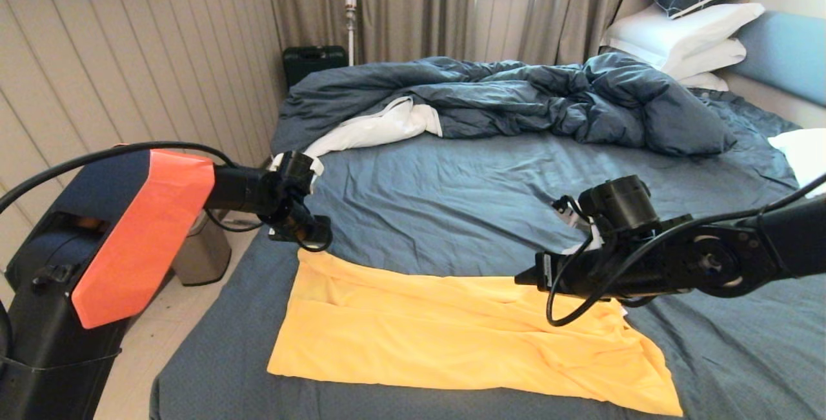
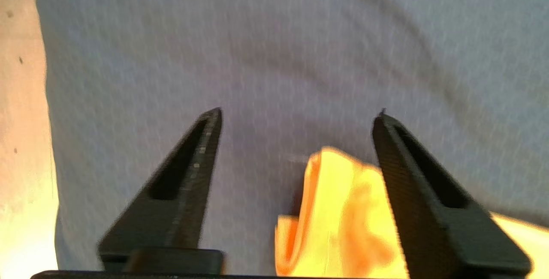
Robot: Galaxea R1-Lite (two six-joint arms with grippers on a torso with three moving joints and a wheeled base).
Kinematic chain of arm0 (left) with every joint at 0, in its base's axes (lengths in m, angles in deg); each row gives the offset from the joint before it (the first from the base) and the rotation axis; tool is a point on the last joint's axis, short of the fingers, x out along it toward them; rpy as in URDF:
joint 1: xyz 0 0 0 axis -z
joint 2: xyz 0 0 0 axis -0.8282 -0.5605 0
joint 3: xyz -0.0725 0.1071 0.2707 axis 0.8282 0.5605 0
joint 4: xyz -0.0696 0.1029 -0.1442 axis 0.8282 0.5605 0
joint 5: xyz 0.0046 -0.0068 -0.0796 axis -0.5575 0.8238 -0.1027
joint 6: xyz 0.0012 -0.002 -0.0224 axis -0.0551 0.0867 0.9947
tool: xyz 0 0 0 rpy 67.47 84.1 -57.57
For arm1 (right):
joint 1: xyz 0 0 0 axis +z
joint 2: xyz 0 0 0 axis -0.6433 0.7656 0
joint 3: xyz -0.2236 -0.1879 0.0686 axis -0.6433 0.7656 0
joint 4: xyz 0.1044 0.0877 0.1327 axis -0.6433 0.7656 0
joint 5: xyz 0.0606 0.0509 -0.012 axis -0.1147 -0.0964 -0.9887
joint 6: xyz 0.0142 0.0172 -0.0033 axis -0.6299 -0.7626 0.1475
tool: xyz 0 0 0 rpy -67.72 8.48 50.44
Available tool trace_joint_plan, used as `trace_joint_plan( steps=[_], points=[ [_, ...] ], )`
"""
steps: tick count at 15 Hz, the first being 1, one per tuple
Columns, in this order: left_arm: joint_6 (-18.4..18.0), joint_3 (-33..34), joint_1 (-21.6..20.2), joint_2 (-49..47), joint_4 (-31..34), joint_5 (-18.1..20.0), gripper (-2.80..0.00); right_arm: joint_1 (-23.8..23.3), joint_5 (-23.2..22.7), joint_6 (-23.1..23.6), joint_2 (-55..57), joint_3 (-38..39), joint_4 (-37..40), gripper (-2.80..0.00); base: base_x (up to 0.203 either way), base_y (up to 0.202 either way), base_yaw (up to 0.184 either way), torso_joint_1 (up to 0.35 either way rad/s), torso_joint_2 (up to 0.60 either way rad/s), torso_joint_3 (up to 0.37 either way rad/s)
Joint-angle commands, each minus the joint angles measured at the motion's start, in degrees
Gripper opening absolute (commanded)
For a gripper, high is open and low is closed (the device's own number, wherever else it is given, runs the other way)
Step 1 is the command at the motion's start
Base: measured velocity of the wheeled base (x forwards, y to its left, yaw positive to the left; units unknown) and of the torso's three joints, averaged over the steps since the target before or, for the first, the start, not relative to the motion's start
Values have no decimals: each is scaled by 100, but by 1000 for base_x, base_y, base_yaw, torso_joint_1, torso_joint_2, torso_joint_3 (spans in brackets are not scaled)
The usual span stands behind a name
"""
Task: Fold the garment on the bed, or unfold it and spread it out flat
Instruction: Fold the yellow T-shirt
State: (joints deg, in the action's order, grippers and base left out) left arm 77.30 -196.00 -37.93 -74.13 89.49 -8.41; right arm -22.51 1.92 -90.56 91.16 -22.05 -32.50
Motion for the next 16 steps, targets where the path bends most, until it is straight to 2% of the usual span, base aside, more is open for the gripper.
trace_joint_plan(
  steps=[1,7,8,9,16],
  points=[
    [33,135,44,77,96,26,0,-4,-6,-15,-23,23,3,-280,0,0,0,0,0,0],
    [43,243,197,44,117,41,0,-13,-6,-24,13,92,-14,-280,0,0,0,0,0,0],
    [37,241,202,59,109,41,-147,-37,-6,-24,13,92,-14,-280,0,0,0,0,0,0],
    [43,236,206,59,103,41,-280,-74,-15,-24,21,92,-14,-280,0,0,0,0,0,0],
    [61,534,203,176,65,59,-280,-92,3,-24,-5,180,-14,-280,0,0,0,0,0,0]
  ],
)
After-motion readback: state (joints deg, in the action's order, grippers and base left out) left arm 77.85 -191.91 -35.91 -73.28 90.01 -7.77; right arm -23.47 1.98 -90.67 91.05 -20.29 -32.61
